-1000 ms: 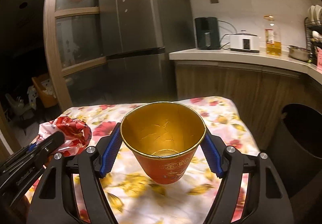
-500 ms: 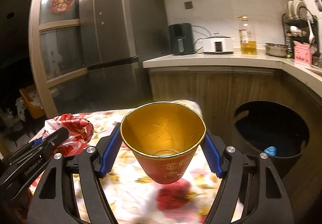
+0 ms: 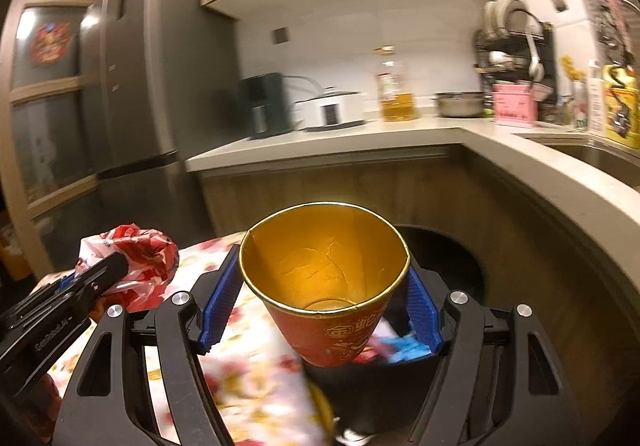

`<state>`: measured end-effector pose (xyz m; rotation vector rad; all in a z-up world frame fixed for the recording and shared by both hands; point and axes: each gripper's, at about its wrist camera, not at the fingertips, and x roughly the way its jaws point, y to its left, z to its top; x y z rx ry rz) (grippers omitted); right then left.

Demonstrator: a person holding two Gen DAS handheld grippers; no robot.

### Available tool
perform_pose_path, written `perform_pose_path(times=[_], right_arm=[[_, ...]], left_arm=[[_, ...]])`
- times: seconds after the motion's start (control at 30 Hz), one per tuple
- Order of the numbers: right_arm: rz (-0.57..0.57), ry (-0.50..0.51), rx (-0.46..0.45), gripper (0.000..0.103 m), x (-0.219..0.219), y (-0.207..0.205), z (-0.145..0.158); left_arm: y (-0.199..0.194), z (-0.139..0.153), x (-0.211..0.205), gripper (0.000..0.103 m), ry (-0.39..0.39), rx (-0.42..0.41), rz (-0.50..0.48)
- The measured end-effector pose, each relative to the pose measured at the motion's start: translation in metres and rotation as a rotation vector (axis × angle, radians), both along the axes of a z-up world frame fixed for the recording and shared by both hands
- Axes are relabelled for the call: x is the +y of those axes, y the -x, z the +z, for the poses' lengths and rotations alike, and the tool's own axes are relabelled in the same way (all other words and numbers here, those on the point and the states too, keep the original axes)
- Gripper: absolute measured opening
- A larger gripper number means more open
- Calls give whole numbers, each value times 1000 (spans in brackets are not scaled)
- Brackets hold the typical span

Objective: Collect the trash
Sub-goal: 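Carry the snack bag and red cup over the black bin with both grippers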

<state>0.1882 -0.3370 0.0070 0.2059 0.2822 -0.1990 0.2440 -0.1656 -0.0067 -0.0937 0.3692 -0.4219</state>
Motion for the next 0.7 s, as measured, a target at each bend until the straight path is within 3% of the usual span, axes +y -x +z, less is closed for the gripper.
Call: perform_pose_path(times=[0.37,0.7], right_arm=[[-80,-31,2,72,-51,-11,-1],[-90,-41,7,73,-64,-27,-4]], left_arm=[[-30,-1,-83,23,-2,0,-132],[-46,-10,-109,25,-6,6,-192]])
